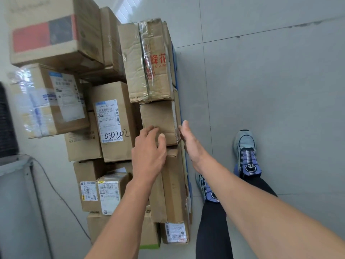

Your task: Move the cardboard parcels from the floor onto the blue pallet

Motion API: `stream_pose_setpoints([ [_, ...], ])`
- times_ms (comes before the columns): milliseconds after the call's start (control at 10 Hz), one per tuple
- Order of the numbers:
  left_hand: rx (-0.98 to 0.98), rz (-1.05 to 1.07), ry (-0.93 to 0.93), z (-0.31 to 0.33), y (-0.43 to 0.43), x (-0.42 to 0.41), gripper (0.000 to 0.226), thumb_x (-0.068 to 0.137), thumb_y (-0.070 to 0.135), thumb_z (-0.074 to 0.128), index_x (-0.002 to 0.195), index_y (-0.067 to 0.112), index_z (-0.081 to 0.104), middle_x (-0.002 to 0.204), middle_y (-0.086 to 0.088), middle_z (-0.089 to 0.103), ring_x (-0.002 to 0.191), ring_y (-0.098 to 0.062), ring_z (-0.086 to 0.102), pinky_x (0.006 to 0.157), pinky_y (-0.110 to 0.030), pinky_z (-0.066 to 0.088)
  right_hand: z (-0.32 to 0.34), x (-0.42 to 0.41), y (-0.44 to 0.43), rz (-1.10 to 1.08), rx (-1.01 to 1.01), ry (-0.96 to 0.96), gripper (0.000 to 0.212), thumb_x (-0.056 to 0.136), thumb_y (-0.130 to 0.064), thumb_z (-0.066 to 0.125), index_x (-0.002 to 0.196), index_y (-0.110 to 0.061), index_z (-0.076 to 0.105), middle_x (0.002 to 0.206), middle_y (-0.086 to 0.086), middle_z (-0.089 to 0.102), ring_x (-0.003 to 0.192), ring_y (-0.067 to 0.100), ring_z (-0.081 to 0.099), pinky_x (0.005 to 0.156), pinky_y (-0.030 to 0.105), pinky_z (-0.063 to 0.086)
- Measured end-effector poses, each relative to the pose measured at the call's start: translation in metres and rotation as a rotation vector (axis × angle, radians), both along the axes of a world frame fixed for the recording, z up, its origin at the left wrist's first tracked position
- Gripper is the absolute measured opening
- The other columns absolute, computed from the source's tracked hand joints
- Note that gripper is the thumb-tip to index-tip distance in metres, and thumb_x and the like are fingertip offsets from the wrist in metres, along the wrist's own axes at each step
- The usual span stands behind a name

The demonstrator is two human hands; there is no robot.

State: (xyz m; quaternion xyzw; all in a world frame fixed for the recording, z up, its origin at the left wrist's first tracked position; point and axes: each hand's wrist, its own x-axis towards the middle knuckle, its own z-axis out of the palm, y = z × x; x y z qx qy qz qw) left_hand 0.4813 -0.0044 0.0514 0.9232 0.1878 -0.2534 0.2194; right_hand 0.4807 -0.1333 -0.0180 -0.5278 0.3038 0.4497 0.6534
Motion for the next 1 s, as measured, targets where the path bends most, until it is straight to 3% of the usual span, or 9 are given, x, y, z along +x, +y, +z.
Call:
stream_pose_setpoints([
  [100, 0.022, 0.19, -0.315, 0.017, -0.003, 0.019, 0.03, 0.104, 0.026, 0.047, 0.13, 0.015, 0.06, 0.128, -0.003, 0.052, 0.113, -0.019, 0.054, 0.097, -0.037, 0.046, 0.007, 0.034, -0.007, -0.042, -0.024, -0.041, 0.082, 0.101, -0.074, 0.018, 0.165, -0.024, 0.02, 0.172, -0.006, 0.017, 0.158, 0.01, 0.013, 0.13, 0.041, 0.008],
  [200, 0.074, 0.176, -0.412, 0.028, -0.005, 0.048, 0.047, 0.105, 0.026, 0.045, 0.151, 0.02, 0.043, 0.152, -0.003, 0.04, 0.134, -0.017, 0.039, 0.107, -0.017, 0.023, 0.017, 0.072, -0.01, -0.078, -0.02, -0.094, 0.079, 0.102, -0.072, 0.017, 0.165, -0.026, 0.02, 0.173, -0.008, 0.016, 0.158, 0.01, 0.012, 0.13, 0.043, 0.009],
  [300, 0.126, 0.018, -0.306, 0.025, -0.007, 0.072, 0.055, 0.109, 0.031, 0.04, 0.162, 0.024, 0.03, 0.169, 0.0, 0.023, 0.151, -0.019, 0.024, 0.117, -0.018, 0.011, 0.026, 0.098, -0.005, -0.046, -0.001, -0.134, 0.077, 0.102, -0.072, 0.016, 0.164, -0.027, 0.024, 0.172, -0.008, 0.019, 0.158, 0.01, 0.013, 0.129, 0.039, 0.008],
  [400, 0.157, 0.01, -0.227, 0.022, -0.009, 0.081, 0.052, 0.11, 0.035, 0.036, 0.161, 0.026, 0.035, 0.17, 0.002, 0.024, 0.152, -0.021, 0.024, 0.124, -0.036, 0.018, 0.029, 0.106, 0.001, -0.021, 0.003, -0.134, 0.079, 0.101, -0.074, 0.017, 0.163, -0.025, 0.03, 0.171, -0.007, 0.024, 0.157, 0.011, 0.017, 0.13, 0.042, 0.01],
  [700, 0.121, 0.01, -0.147, 0.035, -0.009, 0.083, 0.053, 0.109, 0.04, 0.036, 0.161, 0.027, 0.034, 0.17, 0.003, 0.024, 0.151, -0.023, 0.022, 0.122, -0.042, 0.02, 0.05, 0.107, -0.008, 0.013, -0.01, -0.147, 0.077, 0.103, -0.07, 0.018, 0.161, -0.022, 0.034, 0.168, -0.006, 0.029, 0.155, 0.01, 0.022, 0.129, 0.038, 0.013],
  [800, 0.107, 0.011, -0.139, 0.062, -0.013, 0.087, 0.055, 0.109, 0.042, 0.036, 0.16, 0.024, 0.033, 0.17, 0.002, 0.024, 0.151, -0.023, 0.022, 0.12, -0.045, 0.023, 0.076, 0.106, -0.019, 0.053, -0.016, -0.195, 0.075, 0.103, -0.07, 0.017, 0.162, -0.025, 0.029, 0.17, -0.009, 0.024, 0.156, 0.007, 0.017, 0.124, 0.032, 0.009],
  [1000, 0.032, -0.022, -0.255, 0.157, -0.032, 0.094, 0.054, 0.109, 0.042, 0.037, 0.159, 0.021, 0.036, 0.17, 0.003, 0.025, 0.152, -0.02, 0.024, 0.119, -0.049, 0.029, 0.172, 0.114, -0.047, 0.106, -0.118, -0.347, 0.074, 0.104, -0.068, 0.018, 0.161, -0.023, 0.034, 0.168, -0.005, 0.029, 0.156, 0.012, 0.022, 0.13, 0.042, 0.012],
])
